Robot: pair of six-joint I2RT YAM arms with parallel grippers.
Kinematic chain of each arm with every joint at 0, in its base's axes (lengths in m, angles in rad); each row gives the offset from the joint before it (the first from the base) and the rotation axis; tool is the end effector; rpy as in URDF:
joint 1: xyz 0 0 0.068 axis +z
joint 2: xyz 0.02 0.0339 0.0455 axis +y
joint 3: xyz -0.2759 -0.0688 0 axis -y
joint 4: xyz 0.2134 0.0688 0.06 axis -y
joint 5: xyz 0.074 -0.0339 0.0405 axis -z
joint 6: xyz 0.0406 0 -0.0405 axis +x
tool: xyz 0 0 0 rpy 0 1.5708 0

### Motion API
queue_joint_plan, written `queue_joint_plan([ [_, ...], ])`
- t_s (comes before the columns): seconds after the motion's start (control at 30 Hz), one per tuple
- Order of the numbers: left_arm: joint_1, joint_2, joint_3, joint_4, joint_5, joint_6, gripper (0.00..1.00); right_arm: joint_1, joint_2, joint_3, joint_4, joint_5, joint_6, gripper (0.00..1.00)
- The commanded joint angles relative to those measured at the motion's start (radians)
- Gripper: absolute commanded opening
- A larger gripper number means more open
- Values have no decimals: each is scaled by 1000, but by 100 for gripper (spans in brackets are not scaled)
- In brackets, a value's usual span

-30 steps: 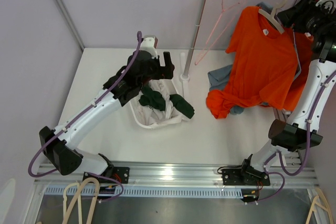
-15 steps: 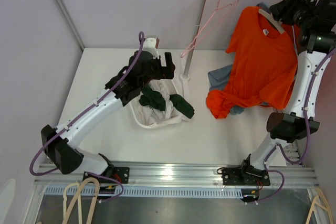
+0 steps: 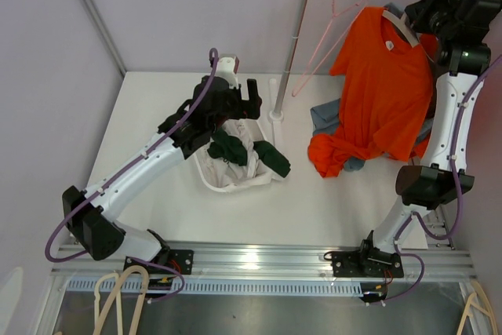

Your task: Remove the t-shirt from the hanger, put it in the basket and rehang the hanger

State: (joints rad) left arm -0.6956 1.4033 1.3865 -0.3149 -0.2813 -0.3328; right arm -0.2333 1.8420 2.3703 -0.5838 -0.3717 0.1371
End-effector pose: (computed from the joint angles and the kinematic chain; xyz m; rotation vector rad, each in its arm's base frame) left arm 0.2339 -0.1805 0.4051 0.1543 1.9061 -0.4329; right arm 0.3533 -0.0688 0.5325 0.0149 1.6272 0.2280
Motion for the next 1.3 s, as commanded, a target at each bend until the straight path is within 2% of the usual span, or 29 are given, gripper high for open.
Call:
queue_joint_plan([
  [0.0, -7, 2, -1, 43, 1, 18, 100, 17, -20, 14, 88, 37, -7, 0],
  [0.47, -7, -18, -12, 50, -15, 5, 100, 29, -147, 61, 65, 73, -65, 0],
  [0.73, -7, -30, -21, 48, -10, 5, 100, 37, -227, -15, -14, 123, -37, 0],
  [0.8, -10, -33, -18, 46, -6, 5, 99, 87, -291, -80, -36, 227, -22, 0],
  [0.83, -18, -36, -21, 46, -10, 9, 100, 119, -312, -147, -54, 366, -28, 0],
  [0.9, -42, -43, -15, 37, -73, 43, 100, 228, -369, -198, -82, 540, -27, 0],
  [1.0, -139, -66, -35, 78, -197, 138, 99, 374, -443, -296, -122, 762, 4, 0],
  [1.07, -221, -84, -78, 154, -237, 185, 100, 432, -489, -386, -125, 882, 45, 0],
  [1.13, -293, -127, -112, 219, -254, 248, 99, 494, -547, -430, -125, 928, 105, 0],
  [1.23, -398, -214, -239, 413, -242, 354, 99, 528, -586, -464, -148, 1008, 179, 0],
  [1.27, -427, -240, -345, 541, -248, 394, 100, 535, -584, -459, -165, 1039, 220, 0],
])
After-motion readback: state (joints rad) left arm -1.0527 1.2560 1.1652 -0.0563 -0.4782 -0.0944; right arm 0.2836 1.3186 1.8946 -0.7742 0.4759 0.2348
